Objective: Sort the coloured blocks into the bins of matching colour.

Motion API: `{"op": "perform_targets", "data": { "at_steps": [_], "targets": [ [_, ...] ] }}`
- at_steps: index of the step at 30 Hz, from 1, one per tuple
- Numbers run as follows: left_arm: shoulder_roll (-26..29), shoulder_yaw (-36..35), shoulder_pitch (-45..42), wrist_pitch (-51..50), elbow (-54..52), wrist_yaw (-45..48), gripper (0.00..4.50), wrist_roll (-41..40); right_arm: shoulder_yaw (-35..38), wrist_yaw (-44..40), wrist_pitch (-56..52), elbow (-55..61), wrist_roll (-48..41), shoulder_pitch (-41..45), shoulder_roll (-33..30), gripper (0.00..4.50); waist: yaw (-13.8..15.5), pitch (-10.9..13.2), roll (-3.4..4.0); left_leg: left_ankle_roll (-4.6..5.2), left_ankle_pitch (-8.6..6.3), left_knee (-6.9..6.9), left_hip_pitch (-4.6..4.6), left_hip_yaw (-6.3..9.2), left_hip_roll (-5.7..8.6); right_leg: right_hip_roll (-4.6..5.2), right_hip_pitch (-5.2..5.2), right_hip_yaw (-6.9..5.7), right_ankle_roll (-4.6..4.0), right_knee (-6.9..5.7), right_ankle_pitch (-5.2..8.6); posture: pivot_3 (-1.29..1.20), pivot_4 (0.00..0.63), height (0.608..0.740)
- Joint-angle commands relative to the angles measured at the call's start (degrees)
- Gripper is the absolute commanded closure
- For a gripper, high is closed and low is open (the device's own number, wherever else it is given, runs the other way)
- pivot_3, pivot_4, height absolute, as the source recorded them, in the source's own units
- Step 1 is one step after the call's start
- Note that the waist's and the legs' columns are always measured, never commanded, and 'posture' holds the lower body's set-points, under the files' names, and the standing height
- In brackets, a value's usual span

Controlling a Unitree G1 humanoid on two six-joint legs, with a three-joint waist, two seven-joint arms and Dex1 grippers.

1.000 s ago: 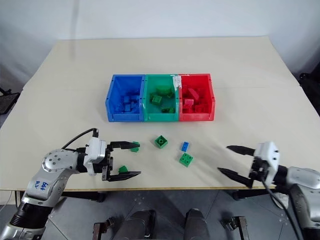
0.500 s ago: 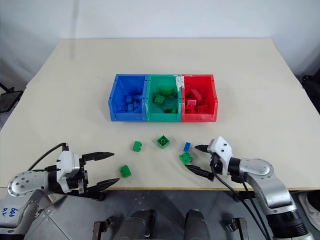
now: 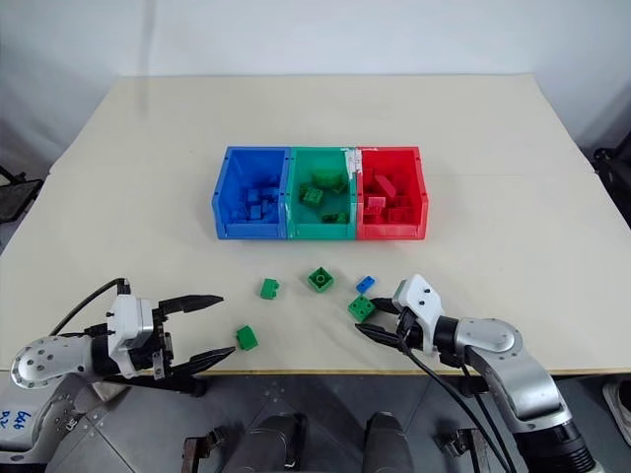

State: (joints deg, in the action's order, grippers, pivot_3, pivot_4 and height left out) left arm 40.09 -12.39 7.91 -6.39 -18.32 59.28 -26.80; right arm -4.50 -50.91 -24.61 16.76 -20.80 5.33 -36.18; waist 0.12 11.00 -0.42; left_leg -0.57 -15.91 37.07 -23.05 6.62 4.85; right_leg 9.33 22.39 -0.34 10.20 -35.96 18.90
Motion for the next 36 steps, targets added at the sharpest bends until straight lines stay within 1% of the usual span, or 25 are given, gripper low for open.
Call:
{"op": "perform_targets", "data": {
  "at_steps": [1, 6, 12, 17, 20, 21, 22, 26, 28, 31, 33, 36],
  "targets": [
    [-0.23, 0.63, -1.01, -0.26, -1.67, -0.34, 0.00, -0.88, -0.39, -0.20, -0.40, 1.38, -0.06, 0.28, -0.27, 1.88, -0.03, 0.00, 0.00, 0.00, 0.00, 0.00, 0.00, 0.00, 0.00, 0.00, 0.00, 0.00, 0.00, 0.00, 0.00, 0.00, 0.150, 0.740],
    [-0.18, 1.29, -2.16, -0.55, -1.39, -0.48, 0.00, -0.80, -1.57, 0.82, -2.00, 2.01, 0.37, 0.66, 0.22, 1.88, -0.10, 0.00, 0.00, 0.00, 0.00, -0.02, 0.00, -0.01, 0.00, -0.01, 0.02, 0.00, 0.00, 0.00, 0.00, 0.00, 0.150, 0.740],
    [-0.14, 1.54, -2.85, -0.56, -1.06, -0.38, 0.00, -0.76, -3.31, 6.43, -4.82, 2.82, 2.28, 0.97, 3.04, 1.88, -0.22, -0.02, -0.02, -0.03, -0.01, -0.02, 0.00, -0.01, 0.00, -0.06, 0.02, 0.00, 0.00, 0.00, 0.00, 0.00, 0.150, 0.740],
    [-0.19, 1.76, -3.61, -0.48, -0.62, -0.22, 0.00, -0.71, -3.83, 9.12, -4.45, 2.07, 4.00, 1.41, 4.73, 1.88, -0.19, -0.04, -0.06, -0.03, -0.01, 0.00, 0.01, -0.01, -0.01, -0.07, 0.02, 0.01, -0.01, -0.01, 0.00, 0.00, 0.150, 0.740],
    [-0.15, 1.71, -4.10, -0.32, -0.20, 0.02, 0.00, -0.75, -3.54, 8.26, -4.09, 2.20, 3.29, 1.51, 4.55, 2.45, -0.17, -0.04, -0.07, -0.03, -0.01, 0.00, 0.01, -0.01, 0.00, -0.07, 0.02, 0.01, -0.01, -0.01, 0.00, 0.00, 0.150, 0.740],
    [-0.15, 1.72, -4.20, -0.28, -0.12, 0.07, 0.00, -0.75, -3.45, 7.83, -3.96, 2.24, 3.02, 1.54, 4.39, 2.82, -0.17, -0.04, -0.07, -0.03, -0.01, -0.01, 0.01, -0.01, 0.00, -0.07, 0.02, 0.01, -0.01, -0.01, 0.00, 0.00, 0.150, 0.740],
    [-0.24, 1.73, -4.28, -0.16, -0.05, 0.16, 0.00, -0.79, -3.32, 6.75, -3.52, 2.36, 2.53, 1.55, 4.00, 3.02, -0.17, -0.04, -0.07, -0.03, -0.01, -0.01, 0.01, -0.01, 0.00, -0.07, 0.02, 0.01, -0.01, -0.01, 0.00, 0.00, 0.150, 0.740],
    [-0.97, 1.40, -4.39, -0.08, -0.06, -0.49, 0.00, -0.92, -2.03, 1.98, -1.50, 2.24, 0.05, 2.73, 2.74, 3.01, -0.17, -0.04, -0.07, -0.02, -0.02, -0.03, 0.01, -0.01, 0.00, -0.07, 0.02, 0.01, -0.01, 0.00, 0.00, 0.00, 0.150, 0.740],
    [-1.64, 0.75, -4.03, -0.10, -0.29, -1.45, 0.00, -0.96, -1.14, 0.79, -2.46, 2.65, -2.30, 4.51, 3.18, 3.01, -0.19, -0.04, -0.07, -0.02, -0.02, -0.02, 0.01, -0.01, -0.01, -0.07, 0.03, 0.01, -0.01, 0.00, 0.00, 0.00, 0.150, 0.740],
    [-3.05, -1.05, -2.83, -0.68, -1.13, -4.19, 0.00, -1.53, -0.53, 1.77, -6.20, 2.98, -5.55, 10.14, 5.24, 3.01, -0.46, -0.04, -0.07, -0.03, -0.02, -0.03, 0.00, -0.07, -0.11, -0.08, 0.06, 0.02, -0.01, 0.01, 0.00, 0.00, 0.150, 0.740],
    [-4.91, -3.78, -1.08, -1.41, -2.12, -7.72, 0.00, -2.63, -0.57, 3.81, -8.16, 1.36, -7.15, 16.66, 8.94, 3.01, -0.59, -0.04, -0.07, -0.07, -0.03, -0.02, 0.00, -0.07, -0.21, -0.14, 0.08, 0.04, -0.01, 0.00, 0.00, 0.00, 0.150, 0.740],
    [-7.63, -7.95, 2.49, -1.72, -3.50, -12.27, 0.00, -3.67, -2.67, 5.89, -4.49, -6.22, -3.10, 26.27, 14.11, 3.01, -1.19, -0.04, -0.07, -0.22, -0.13, 0.01, 0.00, -0.11, -0.51, -0.46, 0.10, 0.10, -0.15, -0.01, -0.05, 0.00, 0.150, 0.740]
  ]
}}
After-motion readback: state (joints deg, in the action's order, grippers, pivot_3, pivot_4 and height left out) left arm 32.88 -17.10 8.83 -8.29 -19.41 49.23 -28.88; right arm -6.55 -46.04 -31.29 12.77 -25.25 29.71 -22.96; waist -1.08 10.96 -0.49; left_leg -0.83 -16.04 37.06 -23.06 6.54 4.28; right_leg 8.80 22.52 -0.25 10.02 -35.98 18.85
